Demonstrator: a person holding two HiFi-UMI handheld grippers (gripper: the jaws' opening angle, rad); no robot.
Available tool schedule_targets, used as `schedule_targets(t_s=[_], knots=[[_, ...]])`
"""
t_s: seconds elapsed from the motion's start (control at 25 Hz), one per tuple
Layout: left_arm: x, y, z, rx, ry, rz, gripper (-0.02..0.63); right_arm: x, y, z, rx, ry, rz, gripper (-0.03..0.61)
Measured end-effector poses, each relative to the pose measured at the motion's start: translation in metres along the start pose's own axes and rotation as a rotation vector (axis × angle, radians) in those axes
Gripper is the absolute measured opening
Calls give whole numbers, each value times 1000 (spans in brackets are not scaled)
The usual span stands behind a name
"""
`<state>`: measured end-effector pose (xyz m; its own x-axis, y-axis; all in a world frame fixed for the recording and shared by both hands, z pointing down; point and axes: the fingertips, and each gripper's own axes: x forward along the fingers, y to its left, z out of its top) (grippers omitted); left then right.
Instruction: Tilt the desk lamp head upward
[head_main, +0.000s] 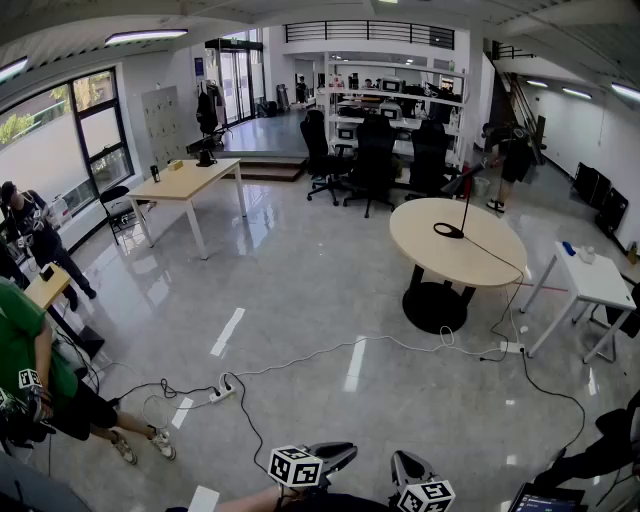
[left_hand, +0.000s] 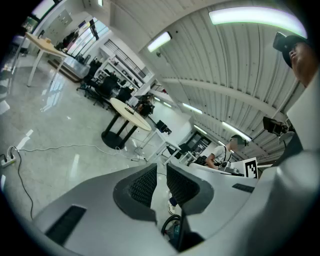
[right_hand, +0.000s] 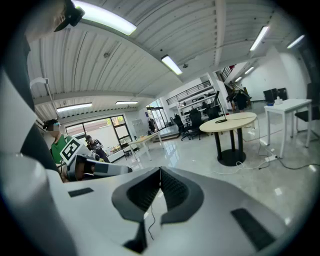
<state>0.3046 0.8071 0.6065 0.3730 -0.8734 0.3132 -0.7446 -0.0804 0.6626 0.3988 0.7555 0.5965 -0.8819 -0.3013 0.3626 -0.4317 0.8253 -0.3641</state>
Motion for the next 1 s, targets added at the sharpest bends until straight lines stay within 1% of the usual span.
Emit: schedule_targets(t_s=[0.2,0.28,0.44,0.72,1.0], knots=[[18,5,32,41,-42,-1,64,16,-14,31,-27,-44,15,5],[18,4,37,39,-42,2,64,18,-13,35,-25,-41,18,5],[18,3,34,14,-36,13,64,17,-13,33,-18,-24,27,5],[16,1,31,-1,-41,26,64,12,-13,36,-4,-38,40,5],[27,0,20,-41,-50,27,64,5,-23,27,-19,-5,34,5]])
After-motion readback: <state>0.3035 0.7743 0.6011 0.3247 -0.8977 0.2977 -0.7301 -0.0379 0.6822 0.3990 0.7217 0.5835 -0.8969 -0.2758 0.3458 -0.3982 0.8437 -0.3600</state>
